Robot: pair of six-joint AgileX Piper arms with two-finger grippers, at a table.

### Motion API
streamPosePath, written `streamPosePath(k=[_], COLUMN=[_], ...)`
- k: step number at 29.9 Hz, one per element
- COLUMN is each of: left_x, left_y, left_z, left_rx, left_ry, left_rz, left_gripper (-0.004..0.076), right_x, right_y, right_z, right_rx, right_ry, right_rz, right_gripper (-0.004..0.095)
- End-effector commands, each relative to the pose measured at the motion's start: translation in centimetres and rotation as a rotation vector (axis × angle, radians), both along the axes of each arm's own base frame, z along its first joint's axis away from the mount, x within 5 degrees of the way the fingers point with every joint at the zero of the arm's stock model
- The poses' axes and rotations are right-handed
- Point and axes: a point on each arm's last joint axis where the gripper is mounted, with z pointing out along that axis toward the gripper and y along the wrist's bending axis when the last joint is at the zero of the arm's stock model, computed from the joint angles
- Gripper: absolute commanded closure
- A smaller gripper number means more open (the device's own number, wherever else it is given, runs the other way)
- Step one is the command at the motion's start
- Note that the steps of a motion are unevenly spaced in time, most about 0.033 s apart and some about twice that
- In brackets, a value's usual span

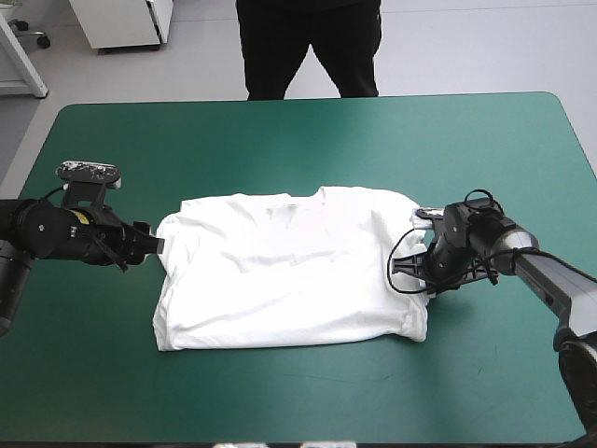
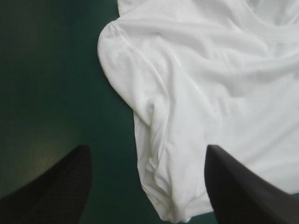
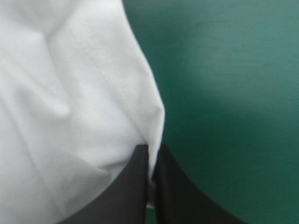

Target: Fold the cloth

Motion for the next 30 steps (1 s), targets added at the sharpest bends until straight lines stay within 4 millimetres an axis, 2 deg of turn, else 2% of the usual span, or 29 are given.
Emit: streamPosePath(k=[1,8,13,17,22,27,30], left_x=[-0.3,-0.3,-0.3,-0.2,-0.2,-0.3,-0.3], left_y=[-0.1,-0.1,-0.1,-0.1,-0.1,-0.1,-0.1], left_z=[1.6,1.7,1.7,1.7,1.7,1.6,1.6], left_rx=[-0.030,-0.030,-0.028,-0.027,-0.027,-0.026,-0.026], left_ry=[-0.088,-0.094,-0.095,-0.097,-0.097,-0.093,-0.093], left_rz=[0.005,0.006,0.006,0.006,0.006,0.006,0.006], left_gripper=[0.0234,0.0234,0.0234,0.0234,0.0235,0.0235,0.0235], right_x=[0.4,0.8,0.6,0.2,0.4,0.8,0.7], right_y=[0.5,1.3,3.5,5.8,8.9,10.8,11.2], right_z=[2.8,8.0,9.8,9.1,6.8,4.6,4.2], right_rx=[0.066,0.173,0.210,0.233,0.252,0.263,0.269], right_ry=[-0.110,-0.241,-0.298,-0.292,-0.234,-0.174,-0.165], right_rz=[-0.022,-0.031,0.040,0.112,0.223,0.255,0.278], right_gripper=[0.0925,0.0925,0.0925,0.0925,0.0925,0.0925,0.0925])
